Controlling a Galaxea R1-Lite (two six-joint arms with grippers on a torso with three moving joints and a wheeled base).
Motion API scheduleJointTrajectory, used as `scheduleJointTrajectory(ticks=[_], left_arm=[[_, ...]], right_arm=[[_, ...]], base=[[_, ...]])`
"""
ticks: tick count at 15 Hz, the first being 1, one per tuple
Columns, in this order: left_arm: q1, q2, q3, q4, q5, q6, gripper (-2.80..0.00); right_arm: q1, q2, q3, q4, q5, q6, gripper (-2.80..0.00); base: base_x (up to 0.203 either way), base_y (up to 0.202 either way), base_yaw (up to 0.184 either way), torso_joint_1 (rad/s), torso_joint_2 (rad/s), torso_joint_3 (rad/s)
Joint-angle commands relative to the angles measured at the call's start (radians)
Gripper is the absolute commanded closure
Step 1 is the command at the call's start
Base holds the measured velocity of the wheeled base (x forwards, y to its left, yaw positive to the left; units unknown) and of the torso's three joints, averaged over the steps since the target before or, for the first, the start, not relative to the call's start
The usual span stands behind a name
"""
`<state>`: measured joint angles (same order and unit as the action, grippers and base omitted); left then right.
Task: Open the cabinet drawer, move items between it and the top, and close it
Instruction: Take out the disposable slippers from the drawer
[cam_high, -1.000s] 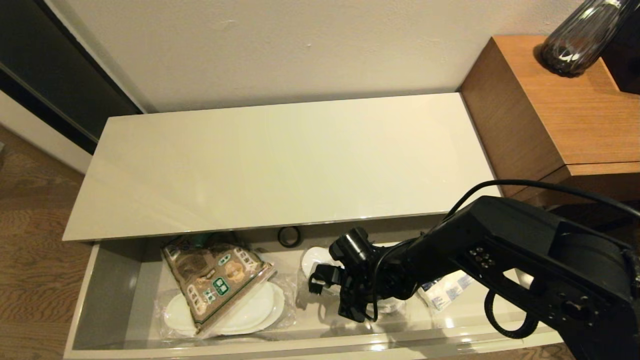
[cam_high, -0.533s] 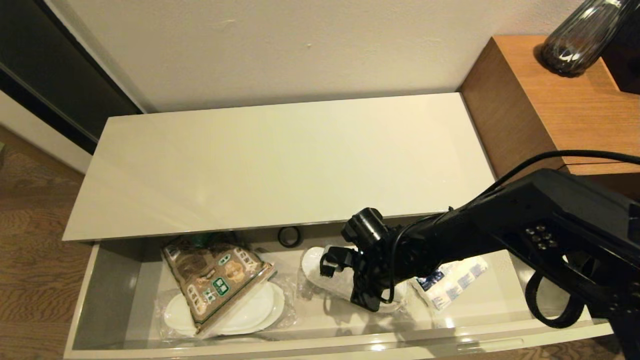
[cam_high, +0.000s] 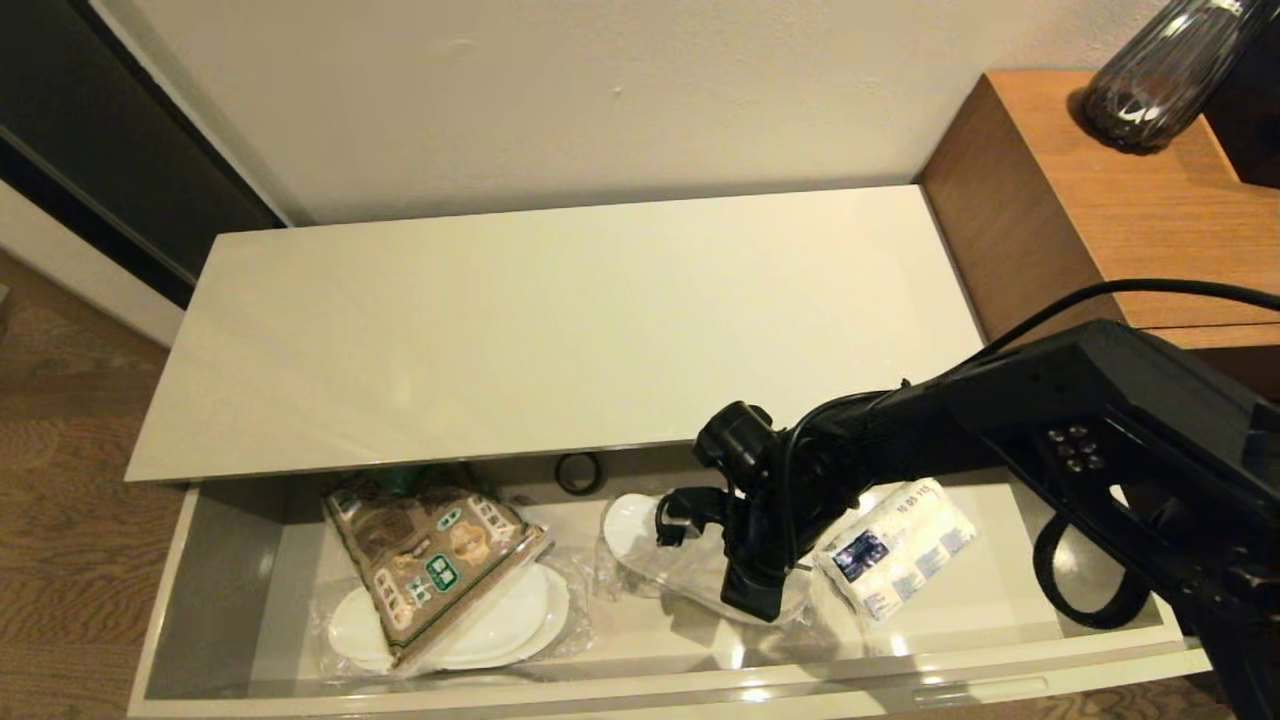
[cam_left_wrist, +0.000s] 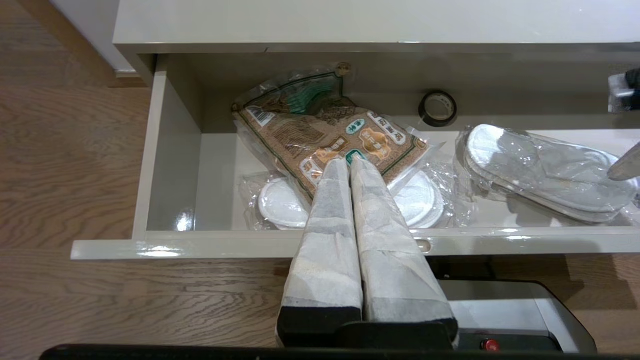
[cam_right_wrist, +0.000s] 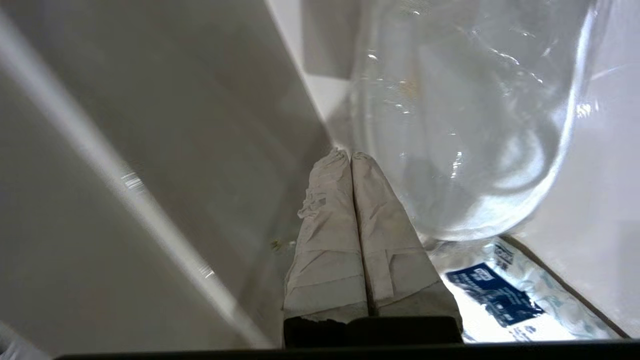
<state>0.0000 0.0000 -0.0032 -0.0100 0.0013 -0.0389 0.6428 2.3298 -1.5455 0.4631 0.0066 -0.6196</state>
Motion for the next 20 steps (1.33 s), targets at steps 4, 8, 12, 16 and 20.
scheduleJointTrajectory(ticks=[4, 8, 12, 16, 20], left_arm=[[0.0, 0.002, 0.0, -0.001, 0.0, -0.001, 0.0], [0.0, 0.002, 0.0, -0.001, 0.002, -0.001, 0.0], [0.0, 0.002, 0.0, -0.001, 0.001, -0.001, 0.0], [0.0, 0.002, 0.0, -0.001, 0.0, -0.001, 0.0], [0.0, 0.002, 0.0, -0.001, 0.001, -0.001, 0.0]], right_arm=[[0.029, 0.034, 0.05, -0.138, -0.056, 0.044, 0.0], [0.029, 0.013, 0.067, -0.134, -0.053, 0.091, 0.0], [0.042, -0.056, 0.131, -0.131, -0.044, 0.094, 0.0], [0.101, -0.084, 0.168, -0.136, -0.049, 0.188, 0.0], [0.115, -0.075, 0.166, -0.141, -0.064, 0.223, 0.0]], base=[[0.0, 0.0, 0.0, 0.0, 0.0, 0.0], [0.0, 0.0, 0.0, 0.0, 0.0, 0.0], [0.0, 0.0, 0.0, 0.0, 0.0, 0.0], [0.0, 0.0, 0.0, 0.0, 0.0, 0.0], [0.0, 0.0, 0.0, 0.0, 0.0, 0.0]])
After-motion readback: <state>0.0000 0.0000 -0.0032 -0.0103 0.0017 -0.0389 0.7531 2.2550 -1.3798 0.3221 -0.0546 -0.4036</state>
